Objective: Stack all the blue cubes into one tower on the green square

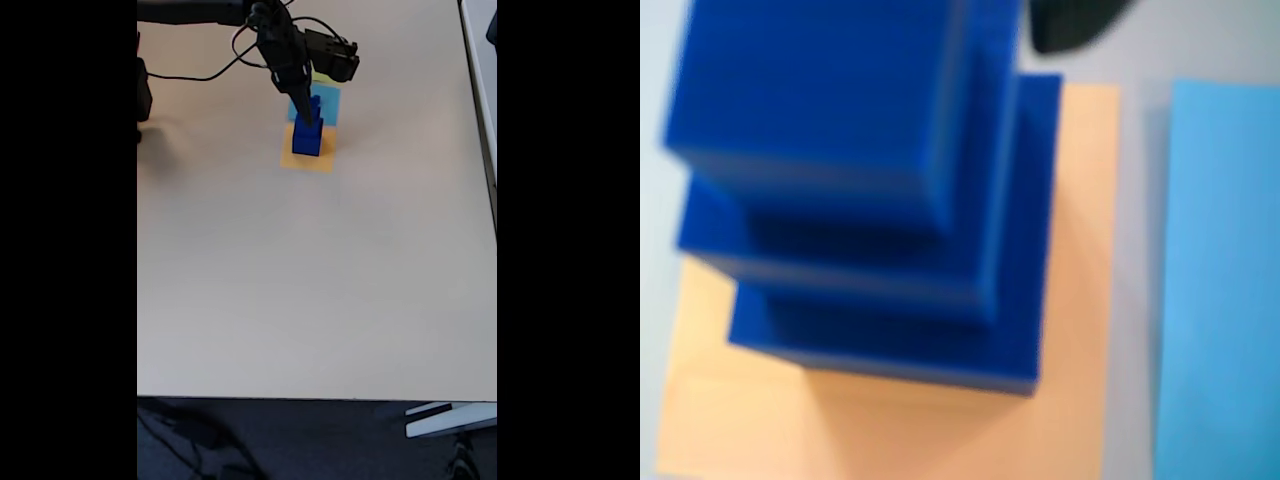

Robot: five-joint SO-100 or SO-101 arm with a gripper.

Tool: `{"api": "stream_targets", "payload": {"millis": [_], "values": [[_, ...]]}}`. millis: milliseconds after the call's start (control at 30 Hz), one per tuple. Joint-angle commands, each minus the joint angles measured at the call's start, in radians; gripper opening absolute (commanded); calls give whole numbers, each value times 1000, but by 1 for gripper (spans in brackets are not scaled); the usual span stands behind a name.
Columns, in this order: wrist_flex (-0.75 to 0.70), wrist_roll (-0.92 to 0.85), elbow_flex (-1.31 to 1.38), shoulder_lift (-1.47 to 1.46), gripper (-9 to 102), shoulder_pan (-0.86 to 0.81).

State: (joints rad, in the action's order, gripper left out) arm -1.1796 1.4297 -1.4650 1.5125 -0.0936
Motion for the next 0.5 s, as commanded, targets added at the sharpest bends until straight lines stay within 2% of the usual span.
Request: {"api": "stream_targets", "payload": {"millis": [0,467], "values": [[21,-11,9,66,33,-9],[21,-28,3,60,29,-20]]}}
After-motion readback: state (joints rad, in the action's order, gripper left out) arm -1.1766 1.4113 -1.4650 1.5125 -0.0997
